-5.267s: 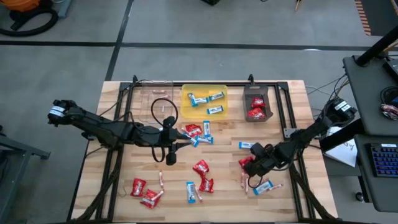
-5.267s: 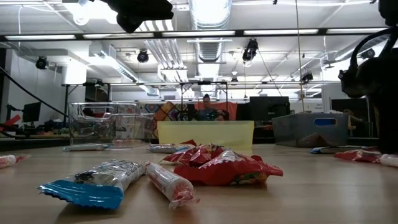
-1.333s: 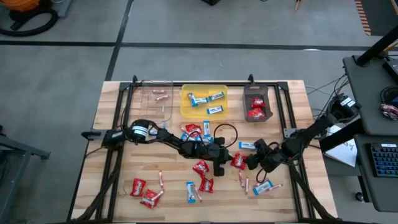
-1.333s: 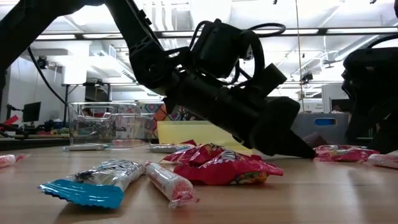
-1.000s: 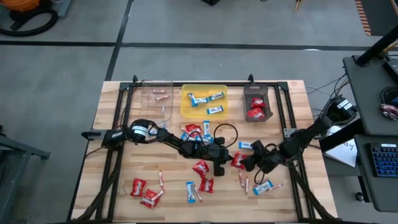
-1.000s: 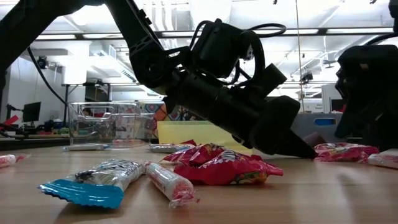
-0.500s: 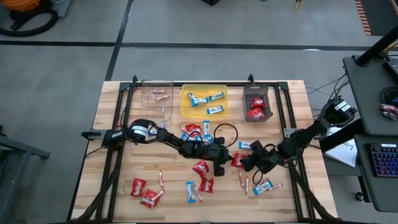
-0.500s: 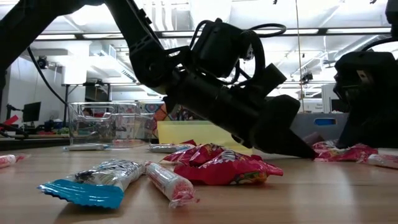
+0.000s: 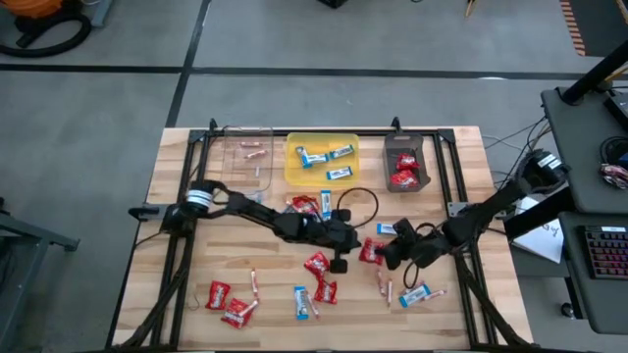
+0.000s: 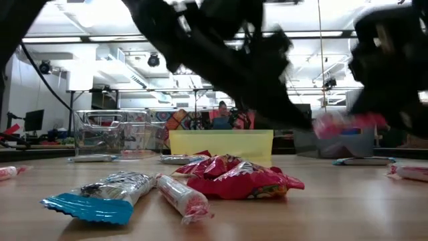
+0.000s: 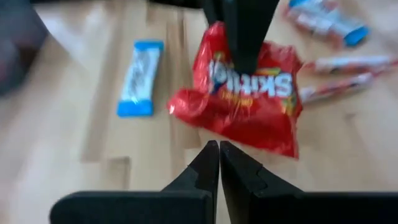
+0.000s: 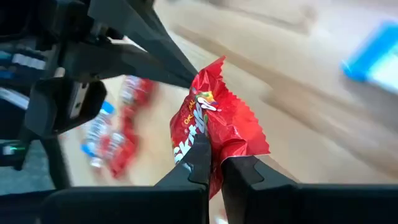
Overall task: Sort candy
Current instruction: Put the red candy into the black bin
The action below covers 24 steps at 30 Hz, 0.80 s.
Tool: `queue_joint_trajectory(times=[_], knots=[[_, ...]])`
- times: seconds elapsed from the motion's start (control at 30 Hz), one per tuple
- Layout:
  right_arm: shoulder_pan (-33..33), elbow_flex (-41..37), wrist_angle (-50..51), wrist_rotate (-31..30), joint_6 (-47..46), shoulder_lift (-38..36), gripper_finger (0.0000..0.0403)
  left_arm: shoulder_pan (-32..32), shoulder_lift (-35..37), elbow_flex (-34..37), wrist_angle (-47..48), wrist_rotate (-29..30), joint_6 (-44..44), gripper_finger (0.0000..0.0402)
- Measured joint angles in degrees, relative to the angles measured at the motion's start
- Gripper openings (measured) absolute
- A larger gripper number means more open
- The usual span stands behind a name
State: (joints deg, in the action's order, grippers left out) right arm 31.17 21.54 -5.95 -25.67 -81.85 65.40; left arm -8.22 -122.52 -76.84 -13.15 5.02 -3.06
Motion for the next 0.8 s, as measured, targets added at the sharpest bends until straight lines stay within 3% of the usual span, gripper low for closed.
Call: queue_joint_trajectory(times=[0.1,0.33,0.57,0.8], knots=[[-2.8,3.4,2.4,-0.2,6.2,-3.2,0.001,-0.2,6.9,3.8,1.1,0.0,-1.8,0.0],[-14.8,17.0,23.7,2.0,21.8,-7.2,0.0009,-1.0,28.3,17.0,0.7,0.6,-0.5,0.0],[-34.5,33.5,45.7,8.1,39.1,-3.7,0.0009,-2.8,45.2,26.7,-2.0,5.1,1.9,0.0],[-56.3,46.7,65.2,11.1,51.1,5.5,0.0009,-3.9,55.3,32.1,-2.4,8.0,4.1,0.0]])
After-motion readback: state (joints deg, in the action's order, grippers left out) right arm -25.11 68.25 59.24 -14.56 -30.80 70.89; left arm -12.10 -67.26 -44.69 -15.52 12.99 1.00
